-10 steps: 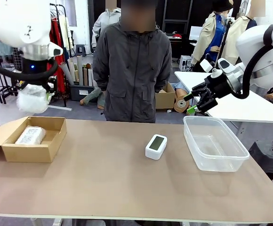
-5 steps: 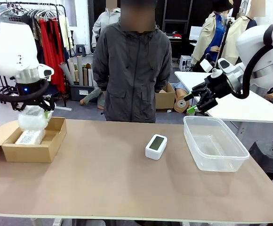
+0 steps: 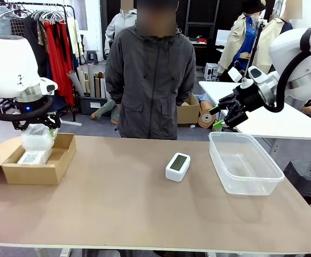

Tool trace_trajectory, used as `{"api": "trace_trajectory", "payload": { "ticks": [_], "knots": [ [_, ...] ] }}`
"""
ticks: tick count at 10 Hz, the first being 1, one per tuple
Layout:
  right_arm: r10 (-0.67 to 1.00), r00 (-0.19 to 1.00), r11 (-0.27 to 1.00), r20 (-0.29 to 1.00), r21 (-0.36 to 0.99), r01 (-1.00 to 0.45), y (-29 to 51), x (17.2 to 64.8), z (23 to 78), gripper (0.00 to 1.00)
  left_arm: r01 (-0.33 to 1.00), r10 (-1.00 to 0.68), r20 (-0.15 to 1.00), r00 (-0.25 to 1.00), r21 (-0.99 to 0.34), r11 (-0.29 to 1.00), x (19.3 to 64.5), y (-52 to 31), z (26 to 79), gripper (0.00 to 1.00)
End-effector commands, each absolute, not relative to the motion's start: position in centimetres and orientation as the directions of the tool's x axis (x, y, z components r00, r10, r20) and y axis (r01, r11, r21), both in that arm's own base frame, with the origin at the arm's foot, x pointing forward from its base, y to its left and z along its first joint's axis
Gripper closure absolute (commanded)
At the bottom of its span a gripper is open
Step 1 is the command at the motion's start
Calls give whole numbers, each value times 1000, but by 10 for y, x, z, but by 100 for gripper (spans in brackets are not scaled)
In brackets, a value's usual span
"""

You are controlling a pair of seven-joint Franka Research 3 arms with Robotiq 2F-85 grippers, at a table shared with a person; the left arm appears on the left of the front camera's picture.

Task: Separate and place wrapped and unwrapped clocks.
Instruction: If the picked Digital clock is wrapped, place it in the Package Box ; if not, place it in the Organizing box.

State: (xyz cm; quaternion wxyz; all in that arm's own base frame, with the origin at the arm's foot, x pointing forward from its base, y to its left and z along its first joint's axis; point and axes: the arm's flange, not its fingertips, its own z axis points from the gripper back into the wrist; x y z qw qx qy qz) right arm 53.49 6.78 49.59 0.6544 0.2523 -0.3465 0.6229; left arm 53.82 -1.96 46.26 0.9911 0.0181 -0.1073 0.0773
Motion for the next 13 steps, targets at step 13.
{"api": "trace_trajectory", "payload": {
  "ticks": [13],
  "knots": [
    [644,-23,97,765,-112,-989,67,534,497,0,-44,68,193,979,-126,991,581,3,406,100]
  ]
}}
